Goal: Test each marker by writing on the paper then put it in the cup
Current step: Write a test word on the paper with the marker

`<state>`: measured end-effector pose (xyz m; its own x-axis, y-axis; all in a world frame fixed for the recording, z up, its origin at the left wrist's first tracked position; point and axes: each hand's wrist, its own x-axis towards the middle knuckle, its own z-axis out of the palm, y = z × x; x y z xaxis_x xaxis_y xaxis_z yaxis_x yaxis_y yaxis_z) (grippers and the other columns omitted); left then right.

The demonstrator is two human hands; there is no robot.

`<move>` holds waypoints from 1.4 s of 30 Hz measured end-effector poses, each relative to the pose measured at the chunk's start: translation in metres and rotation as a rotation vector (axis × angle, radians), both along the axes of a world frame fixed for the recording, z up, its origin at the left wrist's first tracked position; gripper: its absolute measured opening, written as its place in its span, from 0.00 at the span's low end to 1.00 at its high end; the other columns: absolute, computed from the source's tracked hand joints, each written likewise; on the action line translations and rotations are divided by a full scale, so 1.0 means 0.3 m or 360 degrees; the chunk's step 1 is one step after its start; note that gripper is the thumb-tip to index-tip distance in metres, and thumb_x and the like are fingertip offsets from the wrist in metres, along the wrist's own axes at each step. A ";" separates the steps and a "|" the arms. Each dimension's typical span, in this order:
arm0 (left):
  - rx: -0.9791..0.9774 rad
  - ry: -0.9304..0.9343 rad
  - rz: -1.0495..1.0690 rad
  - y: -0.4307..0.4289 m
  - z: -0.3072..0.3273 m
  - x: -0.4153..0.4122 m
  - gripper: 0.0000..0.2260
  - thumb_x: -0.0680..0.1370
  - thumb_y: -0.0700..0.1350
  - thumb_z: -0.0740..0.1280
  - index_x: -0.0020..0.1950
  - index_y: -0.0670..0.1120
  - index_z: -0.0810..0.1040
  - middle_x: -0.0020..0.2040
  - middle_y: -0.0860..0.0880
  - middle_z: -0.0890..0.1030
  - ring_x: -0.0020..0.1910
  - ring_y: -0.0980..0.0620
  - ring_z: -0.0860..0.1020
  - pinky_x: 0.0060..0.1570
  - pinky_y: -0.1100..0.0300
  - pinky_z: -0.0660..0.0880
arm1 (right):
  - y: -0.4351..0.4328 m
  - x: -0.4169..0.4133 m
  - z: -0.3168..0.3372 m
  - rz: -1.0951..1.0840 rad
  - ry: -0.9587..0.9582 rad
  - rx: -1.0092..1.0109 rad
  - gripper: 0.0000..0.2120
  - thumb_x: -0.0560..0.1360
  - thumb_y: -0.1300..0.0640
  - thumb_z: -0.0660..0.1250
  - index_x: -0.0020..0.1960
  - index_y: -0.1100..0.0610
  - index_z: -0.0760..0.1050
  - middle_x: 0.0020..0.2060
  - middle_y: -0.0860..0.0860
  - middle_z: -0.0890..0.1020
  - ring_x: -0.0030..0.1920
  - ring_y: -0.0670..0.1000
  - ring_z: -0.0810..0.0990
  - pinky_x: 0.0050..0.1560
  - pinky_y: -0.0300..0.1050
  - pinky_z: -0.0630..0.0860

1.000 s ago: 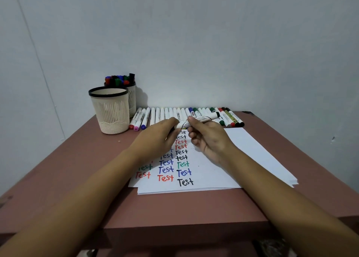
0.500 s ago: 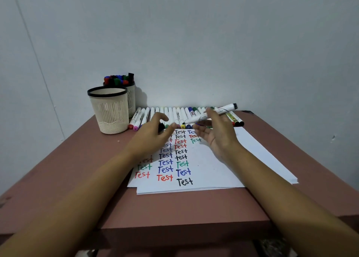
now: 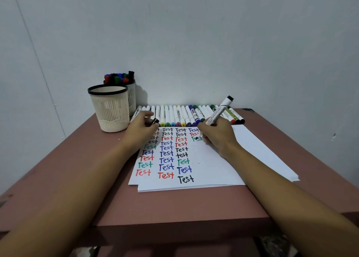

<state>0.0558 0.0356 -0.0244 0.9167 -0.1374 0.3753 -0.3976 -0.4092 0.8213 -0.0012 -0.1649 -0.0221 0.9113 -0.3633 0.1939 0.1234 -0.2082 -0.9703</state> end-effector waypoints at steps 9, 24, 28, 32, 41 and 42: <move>-0.0223 0.0192 0.0016 0.002 -0.005 0.023 0.09 0.75 0.39 0.69 0.52 0.42 0.73 0.46 0.45 0.77 0.46 0.49 0.77 0.40 0.65 0.72 | 0.008 -0.002 -0.012 0.0071 -0.0005 -0.0063 0.04 0.69 0.65 0.68 0.39 0.63 0.72 0.27 0.55 0.74 0.27 0.52 0.70 0.31 0.45 0.70; -0.0144 0.0159 0.0041 -0.001 -0.006 0.021 0.08 0.75 0.40 0.69 0.53 0.44 0.74 0.46 0.46 0.78 0.45 0.50 0.78 0.41 0.65 0.73 | 0.009 0.002 -0.019 0.0031 -0.0034 -0.0055 0.05 0.70 0.65 0.68 0.39 0.62 0.72 0.29 0.56 0.74 0.27 0.51 0.70 0.29 0.42 0.69; -0.0140 0.0153 0.0043 0.000 -0.007 0.021 0.08 0.75 0.40 0.69 0.52 0.44 0.74 0.45 0.47 0.78 0.45 0.50 0.78 0.42 0.65 0.74 | 0.010 0.006 -0.022 0.0050 -0.0021 -0.0109 0.08 0.68 0.62 0.68 0.35 0.59 0.69 0.27 0.55 0.71 0.29 0.52 0.68 0.31 0.44 0.66; -0.0134 0.0146 0.0023 0.000 -0.007 0.019 0.08 0.75 0.40 0.69 0.53 0.44 0.74 0.47 0.46 0.78 0.41 0.54 0.78 0.39 0.67 0.72 | 0.006 0.003 -0.019 0.0082 -0.0005 -0.0068 0.07 0.69 0.64 0.67 0.36 0.61 0.69 0.28 0.57 0.70 0.27 0.52 0.67 0.29 0.43 0.65; -0.0118 0.0138 0.0006 0.005 -0.009 0.022 0.08 0.75 0.39 0.68 0.53 0.42 0.74 0.49 0.43 0.79 0.42 0.52 0.78 0.40 0.66 0.73 | 0.006 0.004 -0.024 -0.0029 -0.0040 -0.0073 0.10 0.69 0.63 0.68 0.32 0.58 0.70 0.26 0.53 0.73 0.27 0.50 0.69 0.29 0.41 0.67; -0.0112 0.0138 0.0000 0.004 -0.010 0.022 0.08 0.75 0.39 0.68 0.53 0.42 0.74 0.49 0.43 0.79 0.42 0.52 0.78 0.41 0.65 0.73 | 0.007 0.006 -0.027 -0.0050 -0.0045 -0.0092 0.11 0.69 0.63 0.68 0.31 0.57 0.69 0.25 0.51 0.72 0.27 0.49 0.69 0.29 0.41 0.66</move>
<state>0.0623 0.0368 -0.0275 0.9461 -0.1138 0.3033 -0.3239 -0.3494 0.8792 0.0006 -0.1627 -0.0301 0.8934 -0.3792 0.2408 0.1432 -0.2677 -0.9528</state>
